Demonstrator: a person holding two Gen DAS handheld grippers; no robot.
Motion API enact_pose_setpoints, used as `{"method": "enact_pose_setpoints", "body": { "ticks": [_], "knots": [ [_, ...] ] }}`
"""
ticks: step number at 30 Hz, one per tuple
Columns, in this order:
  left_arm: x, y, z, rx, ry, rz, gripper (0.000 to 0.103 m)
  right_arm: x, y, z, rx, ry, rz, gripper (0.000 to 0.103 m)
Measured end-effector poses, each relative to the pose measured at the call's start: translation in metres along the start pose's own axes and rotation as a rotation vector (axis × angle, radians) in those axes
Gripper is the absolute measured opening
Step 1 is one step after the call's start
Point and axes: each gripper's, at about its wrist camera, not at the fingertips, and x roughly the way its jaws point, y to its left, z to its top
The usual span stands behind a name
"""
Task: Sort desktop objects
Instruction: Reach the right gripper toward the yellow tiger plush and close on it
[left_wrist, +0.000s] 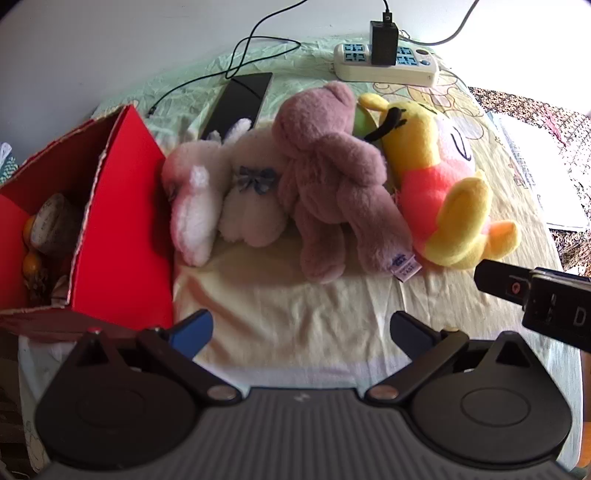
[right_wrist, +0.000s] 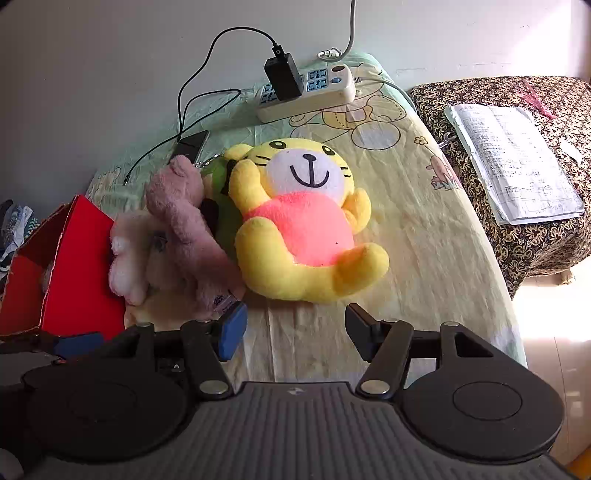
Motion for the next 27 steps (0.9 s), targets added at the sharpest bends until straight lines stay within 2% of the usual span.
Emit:
{"method": "enact_pose_setpoints", "body": {
  "ticks": [6,9,17,21,27],
  "knots": [
    [0.005,-0.007,0.000,0.018,0.004,-0.042,0.101,0.003,-0.023,0.003,0.055,-0.006,0.032,0.061],
    [0.005,-0.014,0.005,0.027,-0.008,-0.109,0.096,0.004,-0.038,0.010,0.073,-0.012,0.049,0.060],
    [-0.006,-0.031,0.036,0.044,-0.084,-0.294,0.095,0.008,-0.076,0.044,0.132,-0.038,0.113,0.059],
    [-0.006,-0.047,0.061,0.044,-0.130,-0.317,0.099,0.023,-0.095,0.062,0.203,-0.013,0.215,0.060],
    [0.021,-0.063,0.079,0.033,-0.072,-0.335,0.099,0.051,-0.114,0.068,0.321,0.030,0.315,0.062]
  ]
}}
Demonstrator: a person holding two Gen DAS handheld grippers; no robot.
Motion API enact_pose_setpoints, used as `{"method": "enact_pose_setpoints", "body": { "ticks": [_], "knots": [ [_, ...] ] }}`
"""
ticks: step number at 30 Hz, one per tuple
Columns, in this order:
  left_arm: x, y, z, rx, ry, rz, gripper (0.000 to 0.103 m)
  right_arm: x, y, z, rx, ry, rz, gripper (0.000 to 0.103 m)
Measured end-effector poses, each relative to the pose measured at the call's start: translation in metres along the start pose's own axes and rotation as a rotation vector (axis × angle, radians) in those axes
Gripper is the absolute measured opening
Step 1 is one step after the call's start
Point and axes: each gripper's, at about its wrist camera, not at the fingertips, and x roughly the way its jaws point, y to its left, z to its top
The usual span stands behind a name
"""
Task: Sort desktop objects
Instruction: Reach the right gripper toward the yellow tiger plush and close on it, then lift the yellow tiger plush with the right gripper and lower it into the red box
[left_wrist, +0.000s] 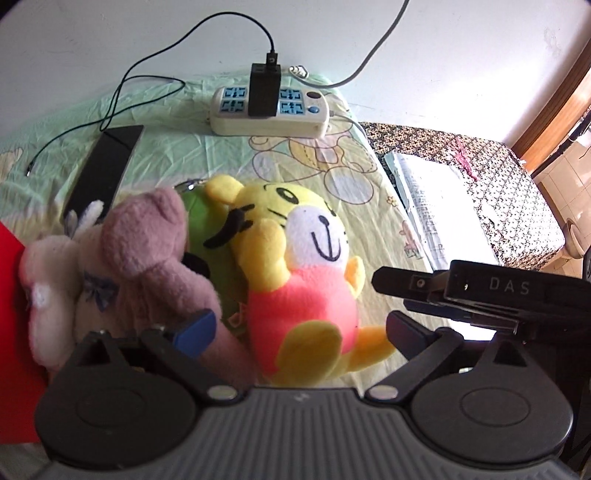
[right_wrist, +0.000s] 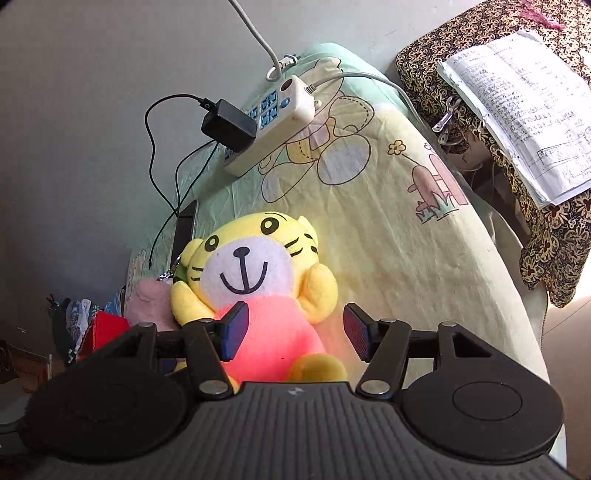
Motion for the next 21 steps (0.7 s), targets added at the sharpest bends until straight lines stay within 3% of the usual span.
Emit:
{"method": "enact_pose_setpoints", "body": {
  "ticks": [4,7,11,21],
  "knots": [
    [0.023,-0.008,0.006,0.031,0.025,0.008,0.094,0.015,-0.012,0.006,0.071,0.043,0.069,0.065],
    [0.046,-0.001,0.005,0.014,0.086,0.018,0.077,0.024,-0.013,0.009,0.074,0.063,0.083,0.064],
    [0.053,0.007,0.006,-0.025,0.095,-0.028,0.072,0.036,-0.011,0.010,0.050,0.093,0.111,0.057],
    [0.045,-0.007,0.009,0.057,0.066,-0.018,0.064,0.034,0.001,0.004,-0.040,0.103,0.144,0.047]
  ]
}}
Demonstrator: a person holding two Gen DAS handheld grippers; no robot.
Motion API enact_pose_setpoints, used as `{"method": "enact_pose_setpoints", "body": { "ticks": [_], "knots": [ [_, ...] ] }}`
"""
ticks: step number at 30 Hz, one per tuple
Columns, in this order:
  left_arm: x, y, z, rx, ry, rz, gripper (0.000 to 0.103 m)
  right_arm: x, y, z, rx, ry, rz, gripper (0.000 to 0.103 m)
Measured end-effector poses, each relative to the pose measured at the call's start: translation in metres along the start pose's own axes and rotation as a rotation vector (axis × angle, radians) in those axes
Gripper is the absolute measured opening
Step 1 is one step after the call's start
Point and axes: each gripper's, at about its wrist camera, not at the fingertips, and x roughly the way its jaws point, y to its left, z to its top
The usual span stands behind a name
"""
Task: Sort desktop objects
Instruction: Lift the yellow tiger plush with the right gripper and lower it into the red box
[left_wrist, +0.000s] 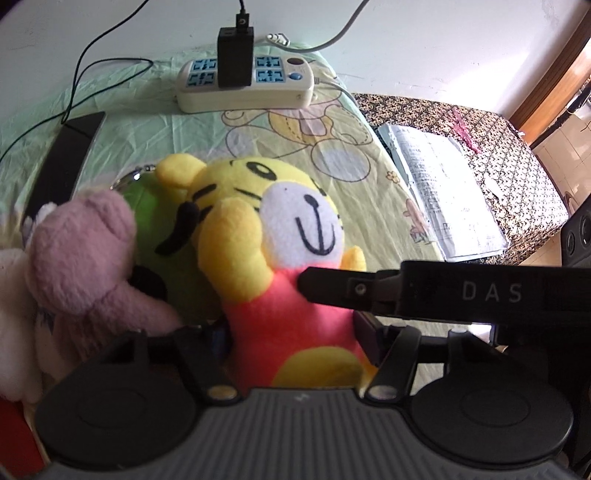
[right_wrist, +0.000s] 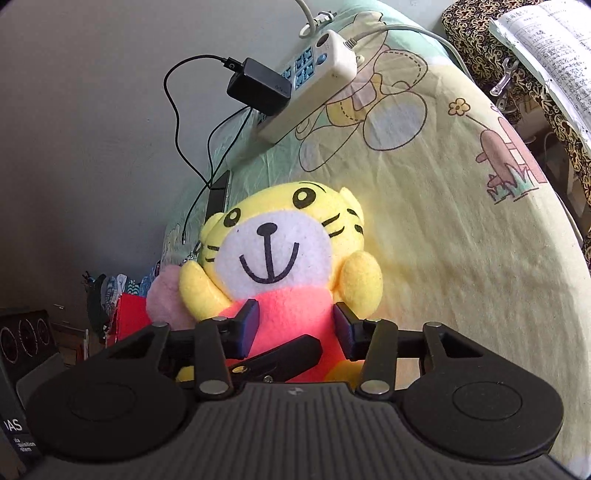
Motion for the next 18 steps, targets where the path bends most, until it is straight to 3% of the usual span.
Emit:
{"method": "enact_pose_setpoints", "body": {
  "ticks": [6,12,18],
  "knots": [
    [-0.036,-0.017,-0.007,0.052,-0.080,-0.002,0.064,-0.033,0.027,-0.014,-0.057,-0.058,0.017,0.048],
    [-0.094,-0.021,-0.019,0.071,-0.212,-0.004,0.065,-0.062,0.075,-0.032,-0.169,-0.140,0.048,0.048],
    [-0.159,0.009,-0.039,0.043,-0.365,0.053,0.065,-0.056,0.136,-0.055,-0.301,-0.173,0.142,0.048]
  ]
}}
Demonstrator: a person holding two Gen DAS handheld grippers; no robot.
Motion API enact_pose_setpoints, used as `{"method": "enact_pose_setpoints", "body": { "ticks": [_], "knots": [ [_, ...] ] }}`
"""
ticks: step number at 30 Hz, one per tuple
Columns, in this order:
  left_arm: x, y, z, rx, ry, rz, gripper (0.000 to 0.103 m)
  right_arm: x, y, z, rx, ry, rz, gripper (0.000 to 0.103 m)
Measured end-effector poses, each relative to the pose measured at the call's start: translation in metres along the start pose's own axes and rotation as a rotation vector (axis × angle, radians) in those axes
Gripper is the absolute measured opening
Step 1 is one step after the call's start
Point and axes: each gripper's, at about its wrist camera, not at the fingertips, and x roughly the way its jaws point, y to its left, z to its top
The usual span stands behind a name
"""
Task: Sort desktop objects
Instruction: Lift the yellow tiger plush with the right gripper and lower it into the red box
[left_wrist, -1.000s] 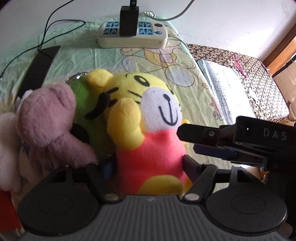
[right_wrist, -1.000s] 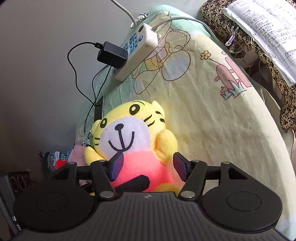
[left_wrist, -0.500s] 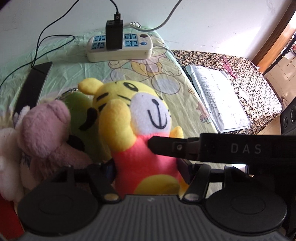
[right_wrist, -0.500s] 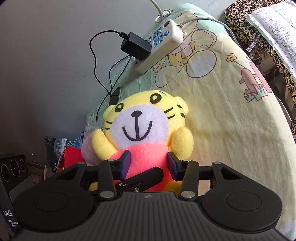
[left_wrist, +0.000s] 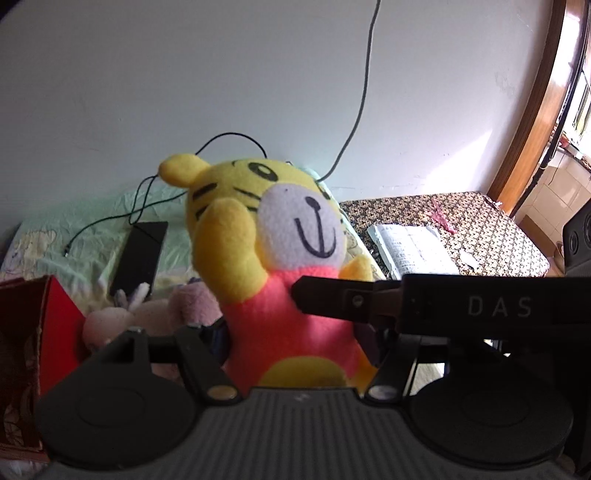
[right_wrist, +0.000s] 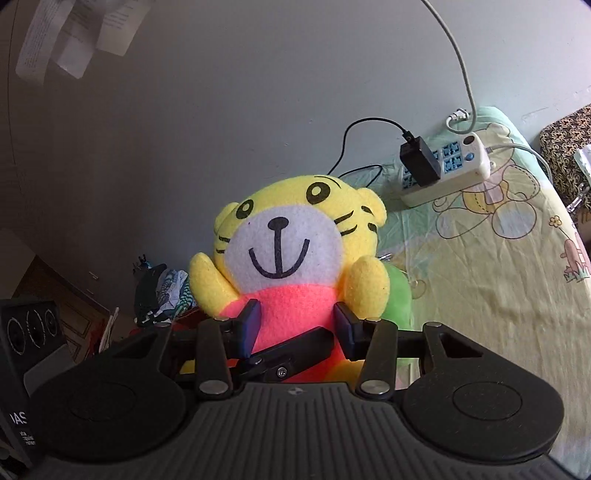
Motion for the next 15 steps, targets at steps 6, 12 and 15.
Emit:
{"method": "enact_pose_setpoints", "body": {
  "ticks": [6,12,15],
  "knots": [
    [-0.057,0.066,-0.007,-0.028,-0.085,0.105,0.065,0.048,0.065,-0.014,-0.082,0.011,0.110,0.048],
    [-0.094,0.160,-0.028,-0.059,-0.079,0.207,0.065,0.132,0.132,-0.048,-0.107,0.072,0.192,0.048],
    [-0.103,0.207,-0.041,-0.047,-0.040,0.260,0.065,0.176,0.161,-0.071,-0.129,0.098,0.204,0.049]
  ]
}}
